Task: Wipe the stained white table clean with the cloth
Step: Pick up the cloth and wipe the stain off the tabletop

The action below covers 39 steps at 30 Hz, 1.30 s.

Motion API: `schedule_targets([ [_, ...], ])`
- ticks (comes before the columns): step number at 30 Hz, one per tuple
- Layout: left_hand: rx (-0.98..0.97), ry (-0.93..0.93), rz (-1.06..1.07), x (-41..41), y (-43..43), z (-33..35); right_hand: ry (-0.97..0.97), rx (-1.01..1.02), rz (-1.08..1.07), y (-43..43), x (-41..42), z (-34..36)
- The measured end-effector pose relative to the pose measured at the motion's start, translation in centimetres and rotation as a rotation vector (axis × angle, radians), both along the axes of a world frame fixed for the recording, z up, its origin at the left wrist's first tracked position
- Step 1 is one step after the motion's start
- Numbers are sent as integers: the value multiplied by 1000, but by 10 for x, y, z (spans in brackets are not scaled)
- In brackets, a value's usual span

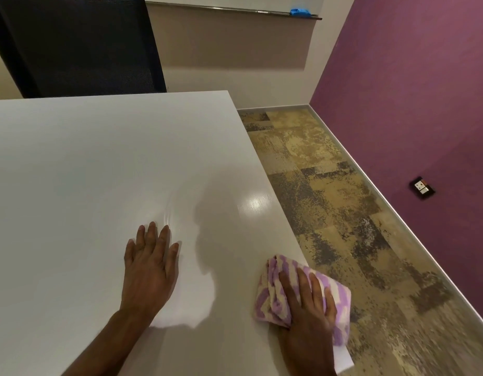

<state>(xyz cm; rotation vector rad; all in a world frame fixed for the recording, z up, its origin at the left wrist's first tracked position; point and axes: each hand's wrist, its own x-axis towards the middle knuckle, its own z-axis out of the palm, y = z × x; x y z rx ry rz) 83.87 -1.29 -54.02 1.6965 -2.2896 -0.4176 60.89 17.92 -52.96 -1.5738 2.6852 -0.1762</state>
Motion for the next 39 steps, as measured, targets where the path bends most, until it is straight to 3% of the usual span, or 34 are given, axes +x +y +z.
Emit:
schedule_targets([
  [8,9,-19,22,4,21,-4,-65,-30,119,32,25,-3],
  [13,7,47,55,7,33,5,64,-49,188,45,49,-12],
  [23,23,88,156,30,84,9,-1,-69,551,54,105,-20],
  [28,14,113,220,49,111,4,-25,-194,766,48,124,-18],
  [32,29,110,272,61,141,3,-106,71,843,57,121,-6],
  [35,42,127,298,65,162,2,-191,26,957,63,112,-1],
  [39,47,124,303,68,182,4,-366,97,954,66,109,6],
])
